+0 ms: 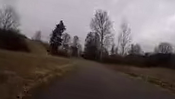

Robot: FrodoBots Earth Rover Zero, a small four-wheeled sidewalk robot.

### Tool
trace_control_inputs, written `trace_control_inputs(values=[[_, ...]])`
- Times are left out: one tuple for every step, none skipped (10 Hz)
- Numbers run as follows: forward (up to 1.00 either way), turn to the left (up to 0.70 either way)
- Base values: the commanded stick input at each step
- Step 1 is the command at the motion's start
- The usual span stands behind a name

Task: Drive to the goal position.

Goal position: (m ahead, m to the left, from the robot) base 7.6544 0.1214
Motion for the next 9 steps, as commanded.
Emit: trace_control_inputs(values=[[0.7,0.0],[0.7,0.0],[0.7,0.0],[0.7,0.0],[0.7,0.0],[0.7,0.0],[0.7,0.0],[0.7,0.0],[0.7,0.0]])
